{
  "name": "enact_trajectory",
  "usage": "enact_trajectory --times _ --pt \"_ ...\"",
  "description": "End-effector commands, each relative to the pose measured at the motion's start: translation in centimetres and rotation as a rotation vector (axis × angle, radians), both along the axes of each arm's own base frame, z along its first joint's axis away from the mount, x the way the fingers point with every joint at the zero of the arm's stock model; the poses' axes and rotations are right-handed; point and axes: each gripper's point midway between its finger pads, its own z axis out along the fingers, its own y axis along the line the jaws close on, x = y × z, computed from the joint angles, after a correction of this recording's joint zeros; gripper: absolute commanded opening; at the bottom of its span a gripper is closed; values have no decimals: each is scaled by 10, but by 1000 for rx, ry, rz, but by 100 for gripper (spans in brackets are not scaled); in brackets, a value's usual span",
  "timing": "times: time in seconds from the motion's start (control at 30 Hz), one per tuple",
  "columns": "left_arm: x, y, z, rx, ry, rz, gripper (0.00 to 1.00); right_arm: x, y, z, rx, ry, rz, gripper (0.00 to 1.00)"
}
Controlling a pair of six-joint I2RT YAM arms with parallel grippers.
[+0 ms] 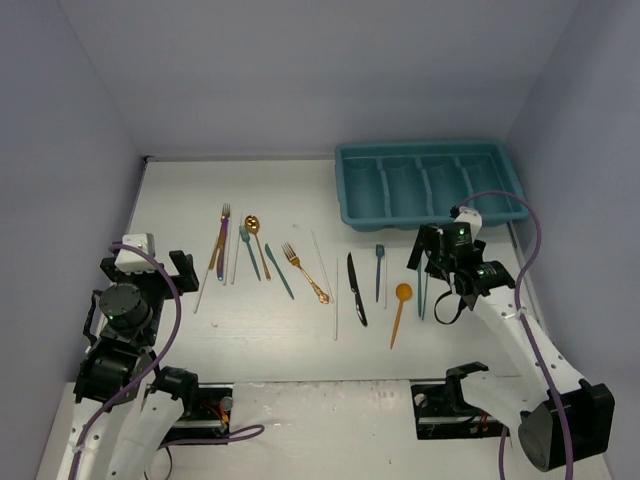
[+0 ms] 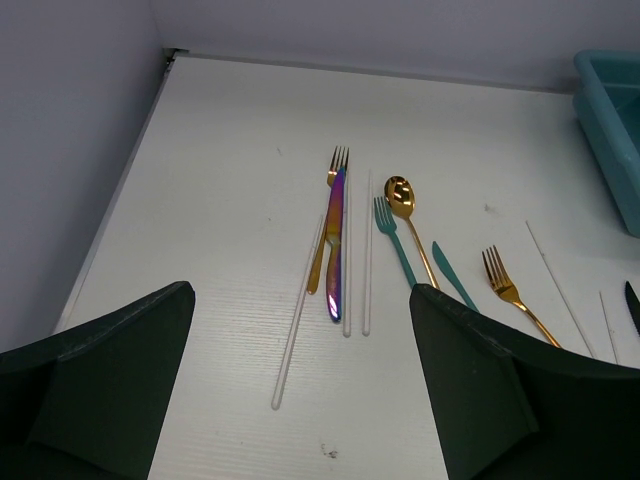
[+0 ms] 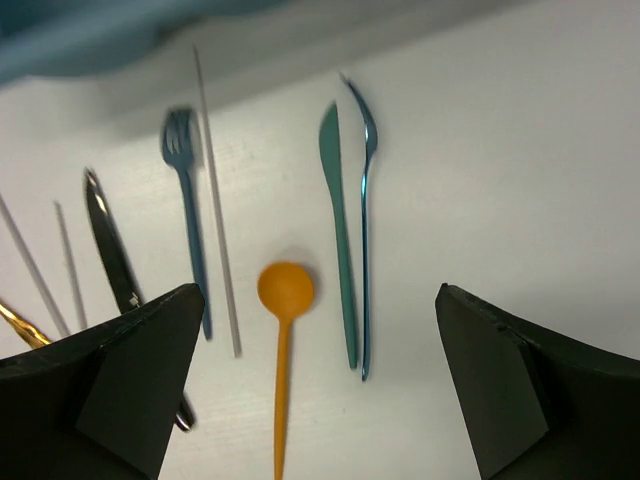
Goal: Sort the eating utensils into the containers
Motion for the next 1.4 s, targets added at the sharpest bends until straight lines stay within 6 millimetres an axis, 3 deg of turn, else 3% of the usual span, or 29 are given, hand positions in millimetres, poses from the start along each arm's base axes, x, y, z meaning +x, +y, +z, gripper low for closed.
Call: enact_trajectory --times 0.0,0.17,0.33,0.7,1.37 --pt "6 -1 22 -1 -80 0 87 -19 12 -29 42 75 -63 100" --pt "5 1 22 2 -83 7 87 -33 38 -57 31 169 -61 98" --pt "4 1 22 2 -85 7 87 -47 46 -84 0 220 -92 88" --pt "6 2 20 6 -80 13 87 -49 54 -107 15 271 -86 54" --pt "6 2 19 8 -77 11 87 -54 55 -146 2 335 -97 35"
